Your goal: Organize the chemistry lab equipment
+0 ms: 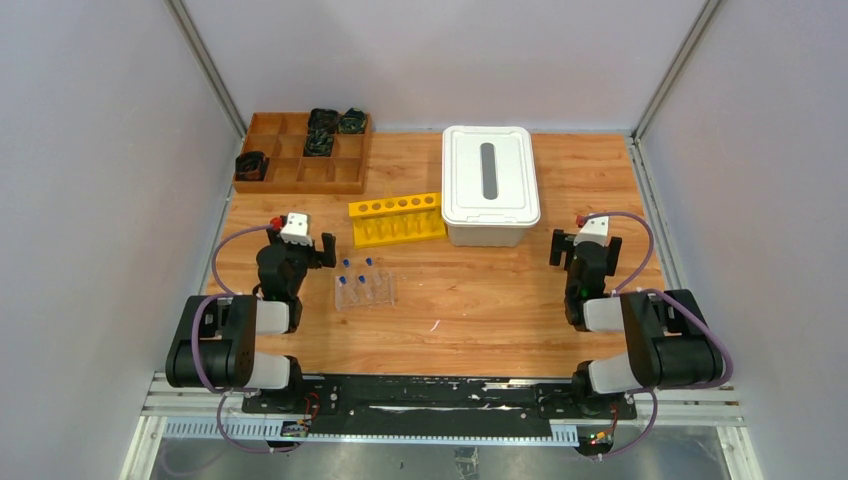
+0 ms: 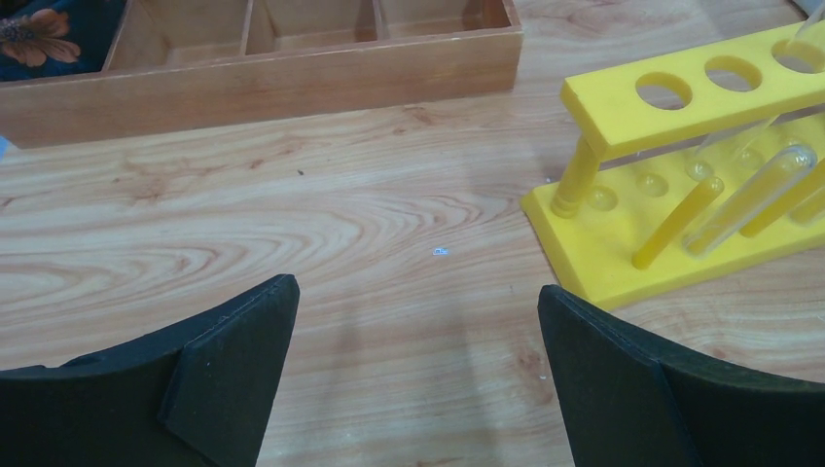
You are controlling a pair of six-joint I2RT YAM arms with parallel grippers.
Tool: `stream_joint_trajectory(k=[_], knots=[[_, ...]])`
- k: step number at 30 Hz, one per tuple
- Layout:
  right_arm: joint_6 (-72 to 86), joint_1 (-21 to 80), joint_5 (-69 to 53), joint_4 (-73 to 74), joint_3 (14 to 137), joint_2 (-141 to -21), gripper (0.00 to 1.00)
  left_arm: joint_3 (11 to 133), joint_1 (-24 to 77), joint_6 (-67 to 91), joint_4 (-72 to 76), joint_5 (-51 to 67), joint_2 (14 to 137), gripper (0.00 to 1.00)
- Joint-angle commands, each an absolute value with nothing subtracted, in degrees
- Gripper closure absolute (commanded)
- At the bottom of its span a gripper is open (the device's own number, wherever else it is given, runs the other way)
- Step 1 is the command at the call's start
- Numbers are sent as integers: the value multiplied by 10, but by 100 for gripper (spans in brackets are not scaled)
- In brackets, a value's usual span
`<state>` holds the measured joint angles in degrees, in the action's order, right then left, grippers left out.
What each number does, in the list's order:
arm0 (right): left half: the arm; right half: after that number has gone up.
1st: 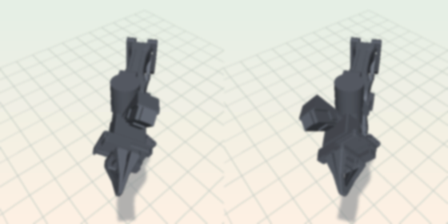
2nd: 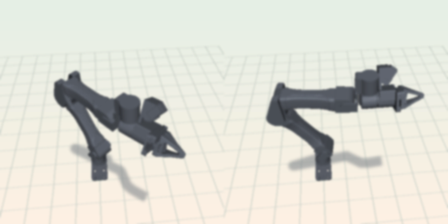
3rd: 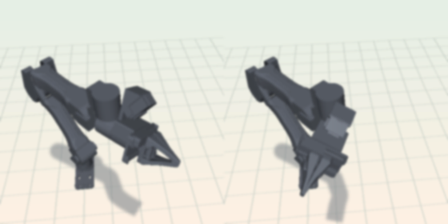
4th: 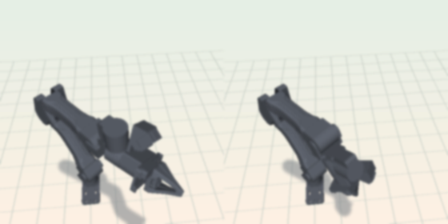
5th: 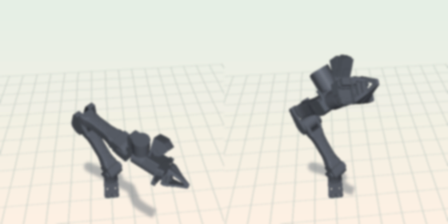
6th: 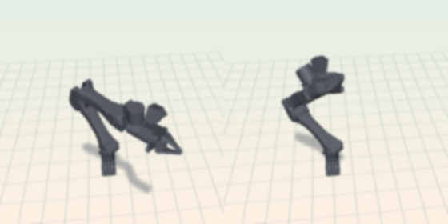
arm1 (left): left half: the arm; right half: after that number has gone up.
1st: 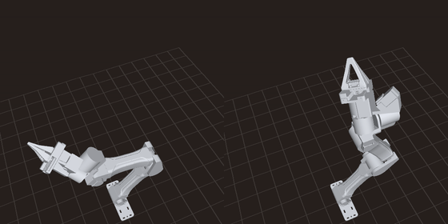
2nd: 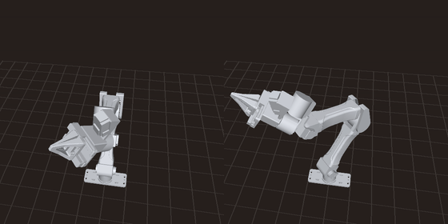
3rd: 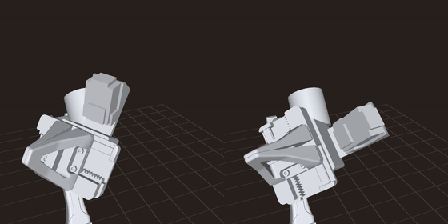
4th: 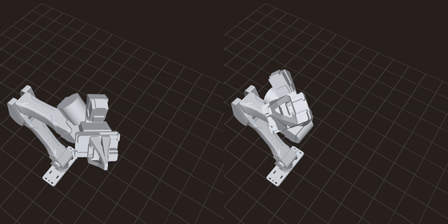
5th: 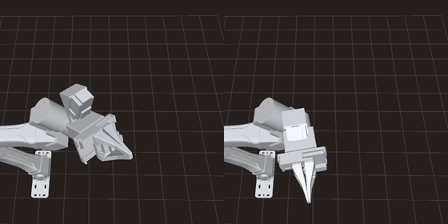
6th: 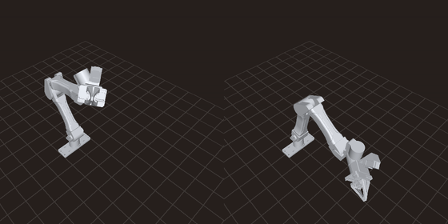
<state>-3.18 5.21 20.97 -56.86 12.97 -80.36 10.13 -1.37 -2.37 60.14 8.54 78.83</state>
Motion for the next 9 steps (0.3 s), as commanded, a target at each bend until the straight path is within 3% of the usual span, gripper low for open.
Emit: stream_joint_trajectory(k=[1, 9], knots=[[-34, 50, 214, -566, 133, -796, 0, 106, -11, -31, 634, 73, 789, 0], [-34, 50, 214, -567, 133, -796, 0, 107, -11, -31, 630, 74, 788, 0]])
